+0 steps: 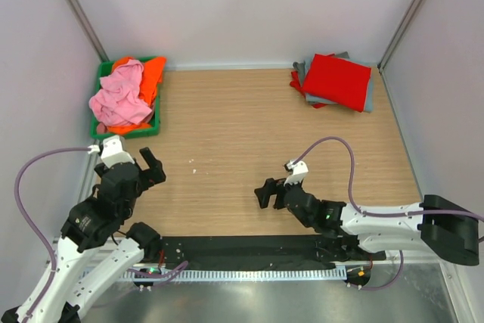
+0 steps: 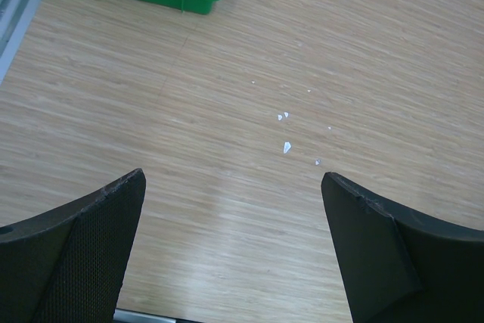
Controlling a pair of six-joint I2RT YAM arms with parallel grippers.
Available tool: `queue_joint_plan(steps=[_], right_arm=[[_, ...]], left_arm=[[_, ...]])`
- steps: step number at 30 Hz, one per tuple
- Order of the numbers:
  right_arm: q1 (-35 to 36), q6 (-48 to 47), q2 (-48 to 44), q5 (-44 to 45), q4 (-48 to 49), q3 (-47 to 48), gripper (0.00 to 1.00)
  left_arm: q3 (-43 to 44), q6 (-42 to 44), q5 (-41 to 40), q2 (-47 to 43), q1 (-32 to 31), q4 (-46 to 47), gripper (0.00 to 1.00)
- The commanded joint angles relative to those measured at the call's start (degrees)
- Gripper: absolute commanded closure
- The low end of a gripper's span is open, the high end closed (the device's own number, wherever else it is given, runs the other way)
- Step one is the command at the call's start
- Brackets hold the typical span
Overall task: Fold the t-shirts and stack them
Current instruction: Reset both grippers
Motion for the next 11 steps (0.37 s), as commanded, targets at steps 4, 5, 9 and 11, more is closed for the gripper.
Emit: queue_joint_plan(steps=[4,5,9,11], right_arm=[[0.4,-1.4,0.3,-2.4,8.9,-0.5,0.04],[0.4,-2.0,0.0,-3.6,9.6,-1.0,0.04],[0.4,-2.2,-2.2,-6.3,12.3,-3.5,0.05],[0.4,-1.3,-3.3,-5.9,11.8,-4.3,0.04]], left_arm=[[0.0,-1.5,-2.8,-0.8,-0.1,0.3,0.00],[0.0,-1.6,-2.9,-0.9,-0.1,0.2,0.00],[0.0,-1.9,-3.5,-1.9,-0.1,0.1,0.01],[-0.1,-2.2,-3.7,-2.5,-0.1,-0.3,0.00]])
